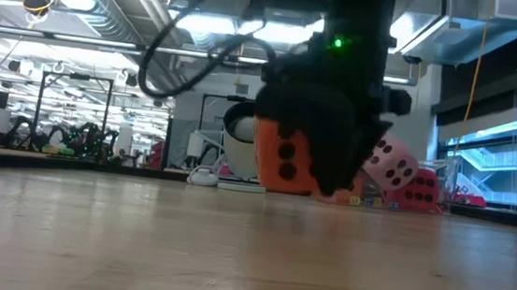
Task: Pick & Place Dice
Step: Put the large orange dice into the transparent container
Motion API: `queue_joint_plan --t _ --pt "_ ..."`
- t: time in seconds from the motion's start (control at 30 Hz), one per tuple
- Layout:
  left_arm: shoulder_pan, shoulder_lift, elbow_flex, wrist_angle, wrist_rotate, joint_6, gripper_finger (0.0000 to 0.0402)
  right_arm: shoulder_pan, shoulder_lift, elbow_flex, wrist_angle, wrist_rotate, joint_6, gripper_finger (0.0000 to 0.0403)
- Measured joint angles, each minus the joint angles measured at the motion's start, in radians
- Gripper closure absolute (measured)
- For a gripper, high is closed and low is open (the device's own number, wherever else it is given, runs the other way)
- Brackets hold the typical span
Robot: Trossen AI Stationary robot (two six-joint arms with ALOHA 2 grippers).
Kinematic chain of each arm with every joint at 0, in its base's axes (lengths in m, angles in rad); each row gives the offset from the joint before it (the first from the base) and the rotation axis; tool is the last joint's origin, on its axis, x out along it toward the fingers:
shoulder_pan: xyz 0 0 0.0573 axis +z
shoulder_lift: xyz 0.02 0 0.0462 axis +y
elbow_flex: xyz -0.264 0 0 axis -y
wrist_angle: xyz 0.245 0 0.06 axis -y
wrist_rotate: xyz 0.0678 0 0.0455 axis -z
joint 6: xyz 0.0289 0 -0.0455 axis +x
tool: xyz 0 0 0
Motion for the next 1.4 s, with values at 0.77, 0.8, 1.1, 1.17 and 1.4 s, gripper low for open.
queue_joint_plan --t 0.77,0.8,1.1,1.17,1.4 --pt "0.000 0.000 0.000 -0.002 0.011 0.002 0.0397 -0.028 -0.004 0.420 -0.336 -0.027 -0.054 0.0401" --pt "0.000 -0.001 0.000 -0.002 0.011 0.002 0.0397 -0.036 -0.004 0.442 -0.351 -0.046 -0.055 0.0402" --pt "0.000 -0.040 0.000 -0.006 0.041 0.023 0.0397 -0.123 -0.054 0.567 -0.356 -0.110 -0.065 0.0402" --pt "0.000 -0.056 0.000 -0.007 0.042 0.026 0.0397 -0.149 -0.071 0.565 -0.354 -0.117 -0.057 0.0402" --pt "0.000 -0.100 0.000 -0.007 0.049 0.027 0.0397 -0.268 -0.136 0.510 -0.355 -0.137 -0.058 0.0402"
